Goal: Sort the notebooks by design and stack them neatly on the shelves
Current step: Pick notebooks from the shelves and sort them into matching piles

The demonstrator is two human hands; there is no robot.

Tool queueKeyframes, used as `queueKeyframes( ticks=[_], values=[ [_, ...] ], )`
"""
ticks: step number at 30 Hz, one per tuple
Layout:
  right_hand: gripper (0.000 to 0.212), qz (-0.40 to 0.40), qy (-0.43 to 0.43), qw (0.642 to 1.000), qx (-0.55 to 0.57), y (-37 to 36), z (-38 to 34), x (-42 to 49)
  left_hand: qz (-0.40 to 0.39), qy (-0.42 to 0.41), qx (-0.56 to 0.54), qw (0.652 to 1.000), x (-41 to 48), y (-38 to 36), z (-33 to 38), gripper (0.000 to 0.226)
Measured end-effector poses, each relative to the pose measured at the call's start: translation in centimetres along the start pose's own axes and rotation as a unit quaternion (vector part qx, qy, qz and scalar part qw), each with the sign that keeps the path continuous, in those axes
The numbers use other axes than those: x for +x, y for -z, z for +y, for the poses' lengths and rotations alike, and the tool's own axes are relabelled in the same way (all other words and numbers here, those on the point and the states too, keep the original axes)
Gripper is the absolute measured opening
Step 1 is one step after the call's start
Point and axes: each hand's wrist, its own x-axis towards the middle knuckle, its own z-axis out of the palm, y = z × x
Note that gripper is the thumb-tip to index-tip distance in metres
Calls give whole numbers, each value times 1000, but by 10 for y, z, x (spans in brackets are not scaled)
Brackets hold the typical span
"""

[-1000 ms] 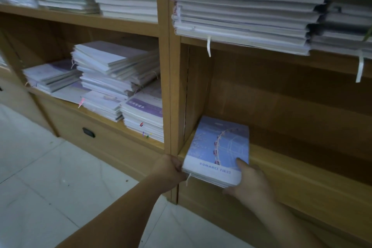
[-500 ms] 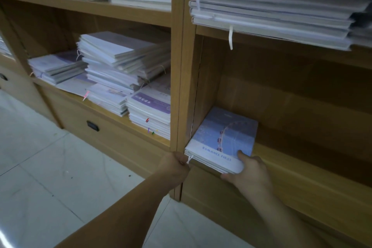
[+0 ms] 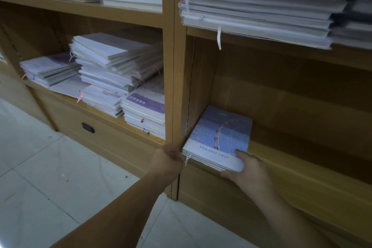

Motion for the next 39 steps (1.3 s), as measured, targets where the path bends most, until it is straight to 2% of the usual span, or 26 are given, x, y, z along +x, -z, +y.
queueKeyframes(
  ticks=[4,7,10,16,24,26,29,30,34,39],
  values=[
    [99,-23,-26,999,39,11,13,6,3,-24,25,999,-5,-1,3,23],
    [95,-17,-33,998,51,14,20,8,-42,-85,15,995,-8,-6,7,36],
    [87,3,-32,999,29,8,15,5,-75,-138,41,987,-10,-12,12,39],
    [75,31,-53,997,47,1,9,-4,-111,-139,33,983,-13,-13,13,48],
    [73,-3,-41,996,76,6,8,-21,-155,-130,5,979,-20,-1,10,59],
    [75,-19,-38,995,89,10,13,-21,-108,-118,23,987,-16,-1,6,52],
    [82,-37,-62,987,143,15,21,-17,12,-48,52,997,-11,3,4,32],
    [80,-42,-66,985,157,15,24,-16,25,-47,69,996,-9,4,1,24],
    [50,-57,-83,981,165,14,26,-15,7,-58,111,992,-9,4,-3,12],
    [33,-80,-96,985,116,12,24,-17,15,-77,123,989,-8,-2,2,11]
  ],
)
